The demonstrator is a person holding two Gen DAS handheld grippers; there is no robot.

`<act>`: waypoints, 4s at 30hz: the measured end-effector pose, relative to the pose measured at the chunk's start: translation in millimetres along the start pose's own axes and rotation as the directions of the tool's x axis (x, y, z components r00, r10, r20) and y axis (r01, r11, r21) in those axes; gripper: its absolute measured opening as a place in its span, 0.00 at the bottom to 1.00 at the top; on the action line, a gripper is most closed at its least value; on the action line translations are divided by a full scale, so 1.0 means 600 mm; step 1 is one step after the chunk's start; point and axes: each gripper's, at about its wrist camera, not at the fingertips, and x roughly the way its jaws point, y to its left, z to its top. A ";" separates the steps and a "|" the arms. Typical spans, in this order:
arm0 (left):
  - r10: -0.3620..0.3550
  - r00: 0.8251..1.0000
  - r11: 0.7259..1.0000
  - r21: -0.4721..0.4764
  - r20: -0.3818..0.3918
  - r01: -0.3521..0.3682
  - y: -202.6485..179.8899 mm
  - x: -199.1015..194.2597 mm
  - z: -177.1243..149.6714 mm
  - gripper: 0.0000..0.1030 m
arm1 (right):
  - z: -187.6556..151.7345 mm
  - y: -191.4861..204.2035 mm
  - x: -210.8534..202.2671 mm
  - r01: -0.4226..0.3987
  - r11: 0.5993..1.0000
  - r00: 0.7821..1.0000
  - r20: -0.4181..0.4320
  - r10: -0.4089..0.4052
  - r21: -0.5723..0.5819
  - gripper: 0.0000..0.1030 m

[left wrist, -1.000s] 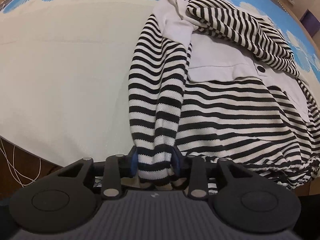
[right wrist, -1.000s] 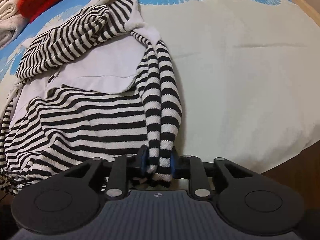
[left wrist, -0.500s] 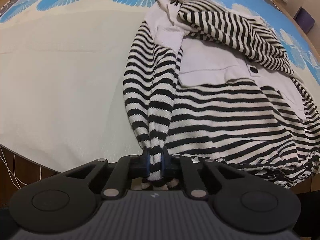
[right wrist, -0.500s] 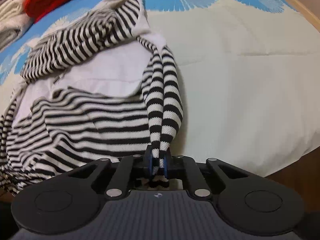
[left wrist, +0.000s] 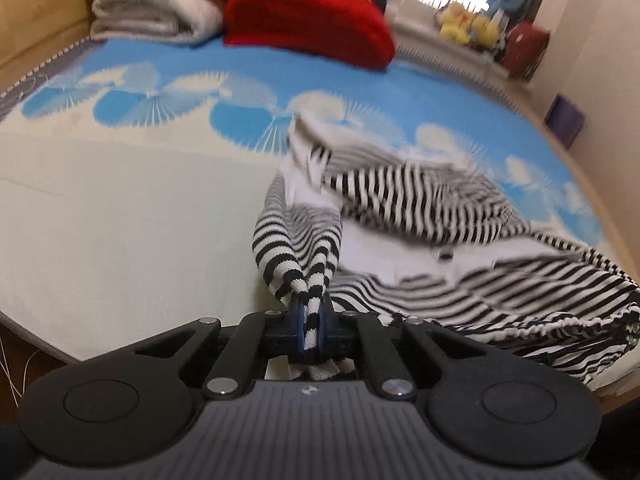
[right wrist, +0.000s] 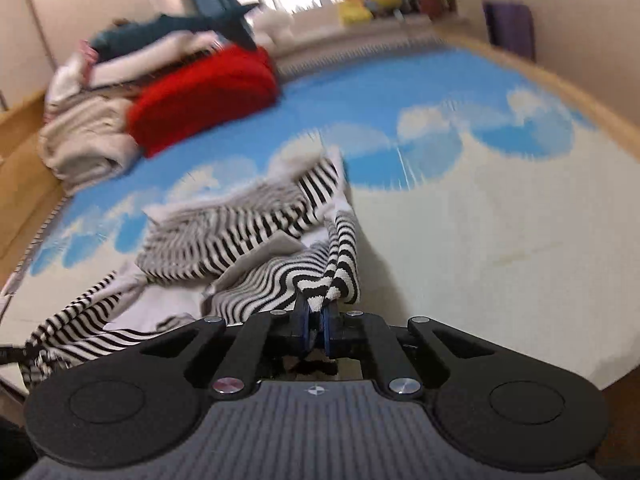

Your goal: Fold small clothes

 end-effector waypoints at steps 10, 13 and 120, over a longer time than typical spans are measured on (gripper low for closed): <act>-0.057 0.998 0.998 -0.033 -0.036 0.056 -0.001 0.017 0.043 0.06 | 0.060 -0.010 -0.088 -0.090 0.995 0.992 0.082 0.094 -0.053 0.05; -0.026 0.996 1.000 -0.017 -0.088 0.025 0.001 0.103 0.106 0.07 | 0.093 -0.001 0.002 -0.024 0.999 0.998 0.058 0.027 -0.049 0.05; -0.103 0.987 0.988 0.123 0.120 0.088 -0.107 0.487 0.319 0.07 | 0.197 0.024 0.498 0.243 0.965 0.964 0.137 -0.229 -0.099 0.10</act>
